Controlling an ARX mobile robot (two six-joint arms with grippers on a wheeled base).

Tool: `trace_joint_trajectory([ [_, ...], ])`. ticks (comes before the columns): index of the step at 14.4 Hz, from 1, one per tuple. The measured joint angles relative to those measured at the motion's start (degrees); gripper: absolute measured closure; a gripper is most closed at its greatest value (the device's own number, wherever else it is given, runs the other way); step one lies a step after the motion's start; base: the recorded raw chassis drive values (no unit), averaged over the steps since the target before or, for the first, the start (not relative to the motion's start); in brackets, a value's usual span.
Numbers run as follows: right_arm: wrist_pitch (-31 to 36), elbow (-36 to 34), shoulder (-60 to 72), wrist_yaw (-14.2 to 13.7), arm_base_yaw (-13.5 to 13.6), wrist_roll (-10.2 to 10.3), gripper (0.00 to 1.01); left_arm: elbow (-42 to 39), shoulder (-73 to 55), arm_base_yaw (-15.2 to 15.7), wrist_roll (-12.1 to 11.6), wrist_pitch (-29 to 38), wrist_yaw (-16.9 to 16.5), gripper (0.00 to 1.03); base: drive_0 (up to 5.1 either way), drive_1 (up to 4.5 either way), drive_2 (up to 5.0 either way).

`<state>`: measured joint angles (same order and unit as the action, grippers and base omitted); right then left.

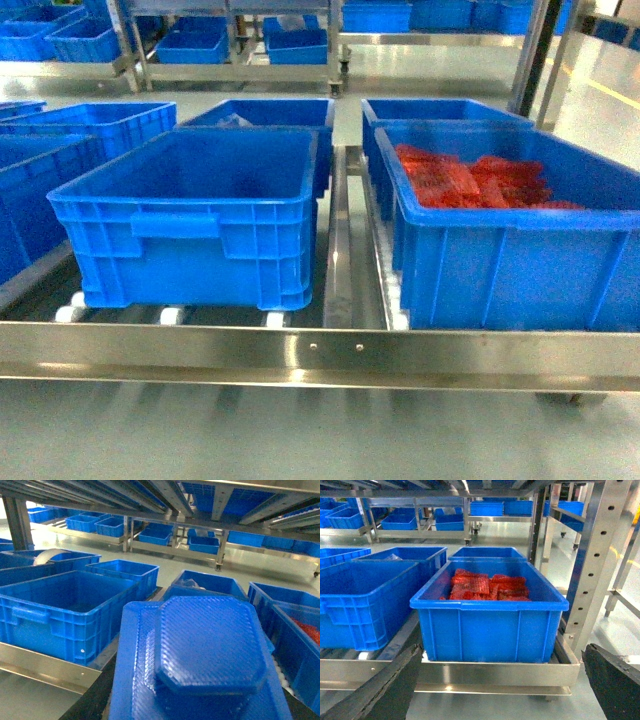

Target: Pick blue part to blue bin on bottom shelf

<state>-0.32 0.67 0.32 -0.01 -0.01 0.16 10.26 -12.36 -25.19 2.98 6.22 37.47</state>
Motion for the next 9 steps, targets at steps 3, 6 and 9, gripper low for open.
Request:
trace_joint_trajectory([
  [3,0.04,0.00,-0.02,0.00,0.00,0.02,0.03,0.00,-0.02,0.00,0.00,-0.02,-0.02,0.60,0.0,0.00,0.0],
  [6,-0.09,0.00,-0.02,0.02,0.00,-0.02,0.03,-0.09,-0.02,0.00,0.00,-0.22,0.00,0.60,0.0,0.00,0.0],
  [9,-0.02,0.00,0.00,0.02,0.00,-0.02,0.03,-0.09,-0.02,0.00,0.00,-0.17,0.00,0.60,0.0,0.00,0.0],
])
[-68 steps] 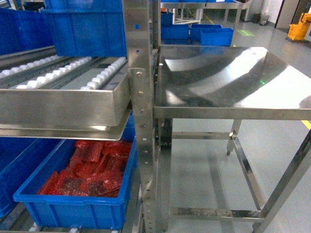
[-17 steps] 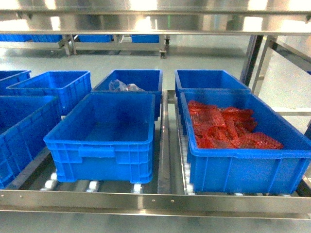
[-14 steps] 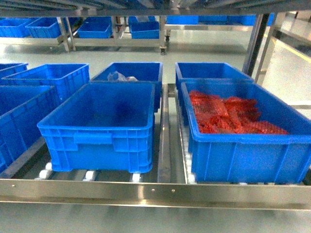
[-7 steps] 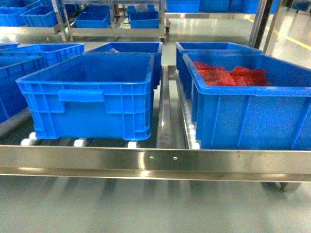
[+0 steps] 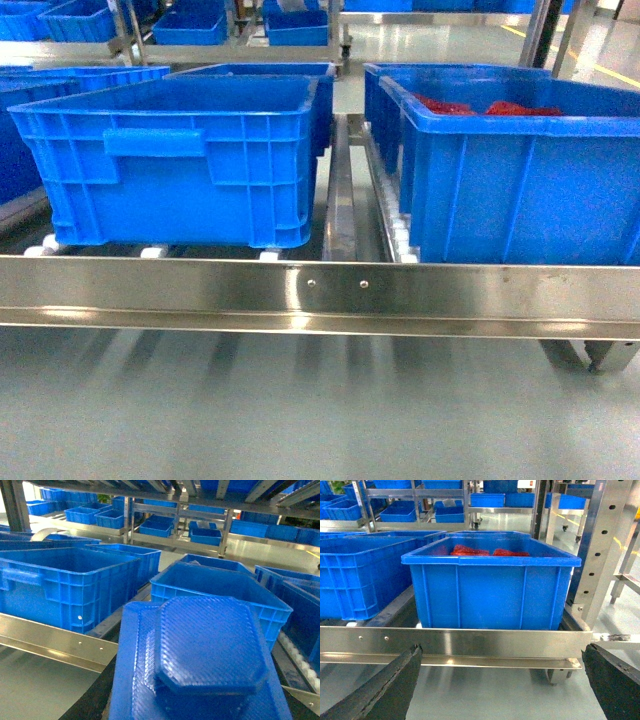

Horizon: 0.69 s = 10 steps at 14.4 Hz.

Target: Pick blue part to blue bin on bottom shelf

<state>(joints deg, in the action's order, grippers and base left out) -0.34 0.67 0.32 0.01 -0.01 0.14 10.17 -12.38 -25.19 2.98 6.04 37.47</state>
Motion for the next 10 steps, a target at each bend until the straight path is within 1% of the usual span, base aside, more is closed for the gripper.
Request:
trace_joint_trajectory([
  [10,-0.02,0.00,-0.02,0.00,0.00,0.00,0.03,0.00,0.11,0.00,0.00,0.15,-0.02,0.60,0.0,0.00,0.0],
])
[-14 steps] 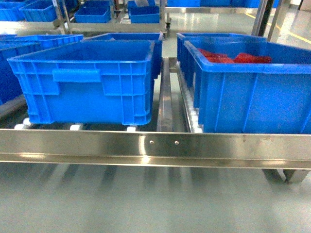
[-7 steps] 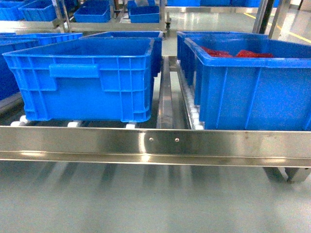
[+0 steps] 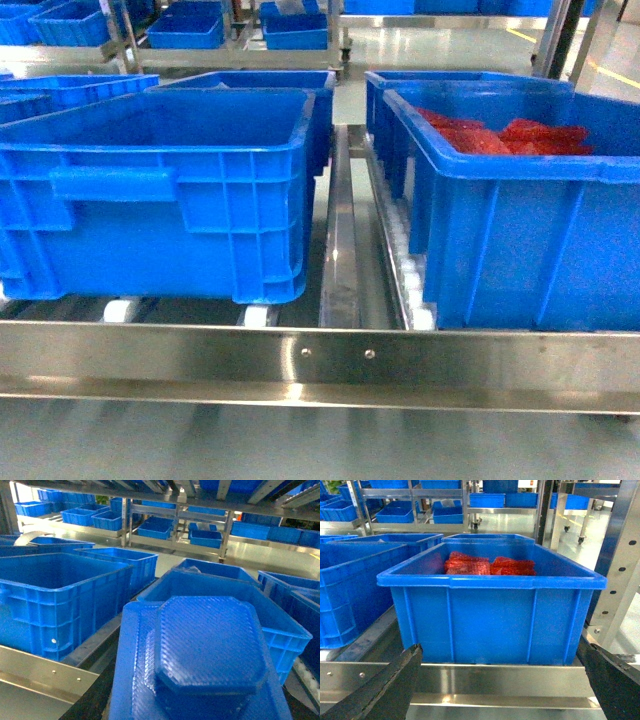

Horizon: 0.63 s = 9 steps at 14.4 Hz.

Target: Pick blue part to blue bin on bottom shelf

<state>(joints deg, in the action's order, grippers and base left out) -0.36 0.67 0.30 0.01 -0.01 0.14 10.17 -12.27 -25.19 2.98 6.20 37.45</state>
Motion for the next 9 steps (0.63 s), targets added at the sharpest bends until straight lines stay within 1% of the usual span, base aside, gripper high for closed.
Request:
trace_joint_trajectory([
  [9,0.13,0.00,0.02,-0.02,0.00,0.00,0.03,0.00,-0.11,0.00,0.00,0.02,-0.02,0.60,0.0,0.00,0.0],
])
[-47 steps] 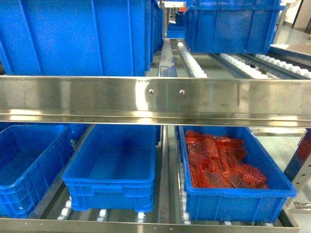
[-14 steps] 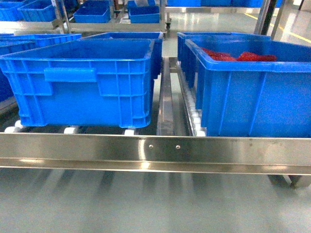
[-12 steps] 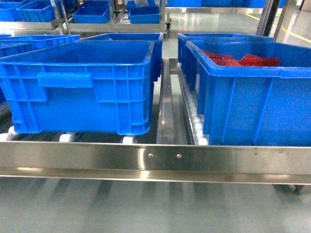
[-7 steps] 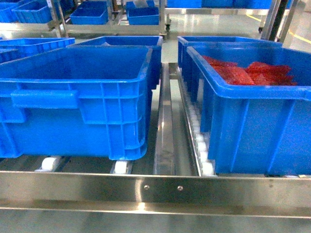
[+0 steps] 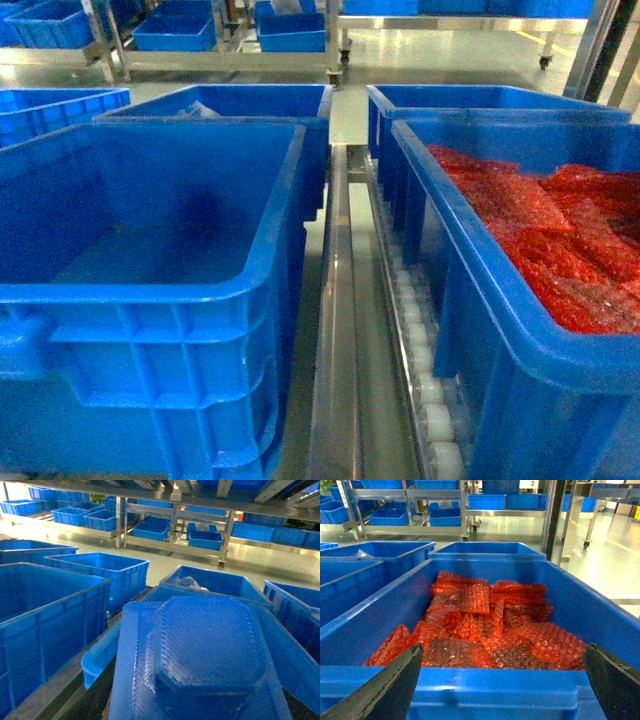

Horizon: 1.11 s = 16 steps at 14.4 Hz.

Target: Pick blue part to blue bin on bottom shelf

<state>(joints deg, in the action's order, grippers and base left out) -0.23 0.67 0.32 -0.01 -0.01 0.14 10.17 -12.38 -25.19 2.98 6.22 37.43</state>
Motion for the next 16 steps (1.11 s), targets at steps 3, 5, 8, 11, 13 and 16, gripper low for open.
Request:
trace_joint_trajectory([
  [3,-0.04,0.00,0.00,0.00,0.00,0.00,0.03,0.00,-0.24,-0.11,0.00,-0.09,-0.13,0.60,0.0,0.00,0.0],
  [5,-0.04,0.00,0.00,0.00,0.00,0.00,0.03,0.00,-0.22,-0.11,0.00,-0.04,-0.13,0.60,0.0,0.00,0.0],
  [8,-0.07,0.00,0.00,0.00,0.00,0.00,0.03,0.00,-0.22,-0.11,0.00,-0.04,-0.13,0.60,0.0,0.00,0.0],
  [11,-0.07,0.00,0.00,0.00,0.00,0.00,0.03,0.00,-0.22,-0.11,0.00,-0.04,-0.11,0.60,0.0,0.00,0.0],
  [13,-0.07,0.00,0.00,0.00,0.00,0.00,0.03,0.00,-0.22,-0.11,0.00,-0.04,-0.13,0.60,0.0,0.00,0.0],
  [16,-0.07,0.00,0.00,0.00,0.00,0.00,0.03,0.00,-0.22,-0.11,0.00,-0.04,-0.13,0.60,0.0,0.00,0.0],
])
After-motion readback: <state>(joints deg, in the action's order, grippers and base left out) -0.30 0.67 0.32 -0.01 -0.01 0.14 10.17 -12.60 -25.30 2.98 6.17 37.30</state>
